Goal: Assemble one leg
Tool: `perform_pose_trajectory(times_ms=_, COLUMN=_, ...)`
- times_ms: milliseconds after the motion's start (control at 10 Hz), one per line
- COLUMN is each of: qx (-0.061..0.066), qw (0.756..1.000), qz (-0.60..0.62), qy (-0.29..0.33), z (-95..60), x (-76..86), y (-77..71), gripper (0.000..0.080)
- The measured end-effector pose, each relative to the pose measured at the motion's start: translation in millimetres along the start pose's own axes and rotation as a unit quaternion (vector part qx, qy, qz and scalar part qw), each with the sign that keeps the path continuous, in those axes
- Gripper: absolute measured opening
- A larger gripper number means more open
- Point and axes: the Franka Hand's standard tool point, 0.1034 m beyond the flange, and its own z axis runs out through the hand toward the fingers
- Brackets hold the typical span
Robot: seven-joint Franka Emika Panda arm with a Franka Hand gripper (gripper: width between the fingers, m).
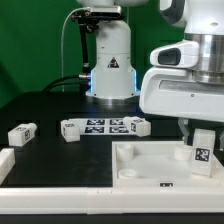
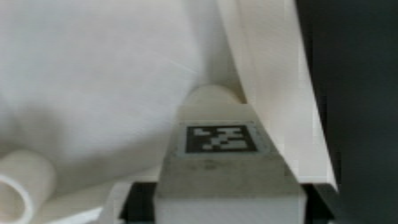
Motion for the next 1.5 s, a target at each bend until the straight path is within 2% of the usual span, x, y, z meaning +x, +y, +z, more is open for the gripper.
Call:
perform_pose_trajectory(times_ms=100, qx=0.000, qw=0.996, qz=0.085, qy=-0.001, z=1.2, x=-0.3, y=0.2, gripper=0.0290)
perform_pose_trajectory(times_ms=300, qx=-0.002, qw=0.972, qz=0.234, qy=0.001, z=1.4, x=-0.2, y=0.0, gripper=0.0291)
perform_pose_trajectory(times_ms=500, qx=0.002, qw=0.956, qz=0.293, qy=-0.003, z=1.6, x=0.3, y=0.4, gripper=0.0291)
perform_pose_trajectory(times_ms=600, qx=0.005, qw=0.940, qz=0.340, qy=-0.006, z=1.9, x=0.2, y=0.4, gripper=0.0291)
perform_pose_trajectory(times_ms=700, qx=0.005, qw=0.938, qz=0.346, qy=-0.006, z=1.9, x=0.2, y=0.4, gripper=0.0313)
perform_pose_trajectory(times_ms=800, qx=0.005, qw=0.944, qz=0.330, qy=-0.006, z=1.9, x=-0.1, y=0.1, gripper=0.0313)
perform_pose_trajectory(times_ms=900, qx=0.005, qw=0.949, qz=0.314, qy=-0.006, z=1.9, x=-0.1, y=0.1, gripper=0.0487)
perform_pose_trajectory(times_ms=1000, qx=0.006, qw=0.950, qz=0.314, qy=-0.006, z=2.0, x=-0.8, y=-0.8, gripper=0.0487)
perform_pose_trajectory(times_ms=1100, qx=0.008, qw=0.959, qz=0.284, qy=-0.004, z=2.5, x=-2.3, y=-2.6, gripper=0.0618)
perform_pose_trajectory(times_ms=1200, qx=0.008, qw=0.978, qz=0.210, qy=-0.003, z=2.7, x=-2.9, y=-1.9, gripper=0.0640)
perform_pose_trajectory(times_ms=1500, qx=0.009, qw=0.998, qz=0.054, qy=-0.002, z=1.2, x=-2.8, y=-1.9, gripper=0.0648)
